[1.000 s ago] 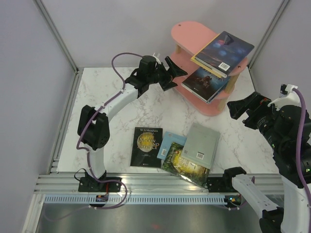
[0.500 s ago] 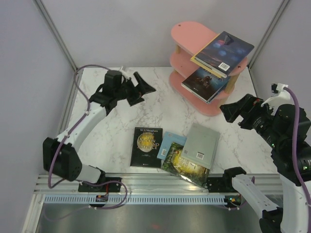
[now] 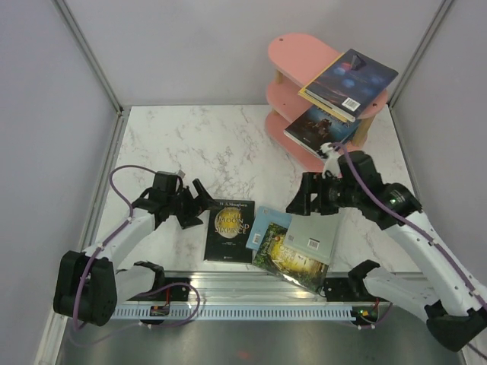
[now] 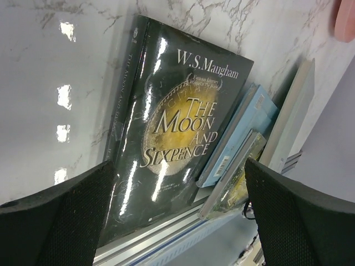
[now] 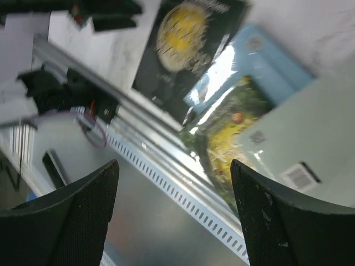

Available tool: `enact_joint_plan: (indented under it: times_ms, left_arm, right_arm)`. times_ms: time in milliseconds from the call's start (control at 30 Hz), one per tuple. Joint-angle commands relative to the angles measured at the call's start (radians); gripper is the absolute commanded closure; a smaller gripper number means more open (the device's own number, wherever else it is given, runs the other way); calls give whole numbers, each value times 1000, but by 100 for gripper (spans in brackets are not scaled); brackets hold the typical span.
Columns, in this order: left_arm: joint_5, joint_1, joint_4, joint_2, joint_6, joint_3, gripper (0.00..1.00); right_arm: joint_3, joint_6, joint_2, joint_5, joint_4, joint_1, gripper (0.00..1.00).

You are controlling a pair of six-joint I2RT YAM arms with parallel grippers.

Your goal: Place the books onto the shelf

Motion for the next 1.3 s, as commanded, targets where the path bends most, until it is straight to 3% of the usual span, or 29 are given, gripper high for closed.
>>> enact_joint_plan:
  times_ms: [0, 100, 367, 800, 1033, 1233, 1267]
  left_arm:
    - [35, 4, 70, -27, -7, -6, 0]
    - [35, 1, 70, -18, -16, 0, 0]
    - [32, 1, 114, 25, -26, -47, 0]
    - [24, 3, 278, 105, -53, -169, 0]
    - [110, 3, 473, 226, -108, -219, 0]
    - [262, 3, 801, 271, -248, -302, 1]
    - [297, 3, 914, 275, -307, -311, 3]
  right_arm:
    - [33, 68, 70, 225, 139, 332, 15]
    - [69, 91, 202, 352, 167, 470, 13]
    - [43, 113, 464, 467, 300, 471, 14]
    - [126, 145, 869, 407, 506, 380, 19]
    - [190, 146, 1035, 371, 509, 369, 20]
    - [132, 179, 1049, 363, 510, 371, 21]
    - [105, 180, 1046, 364, 509, 369, 21]
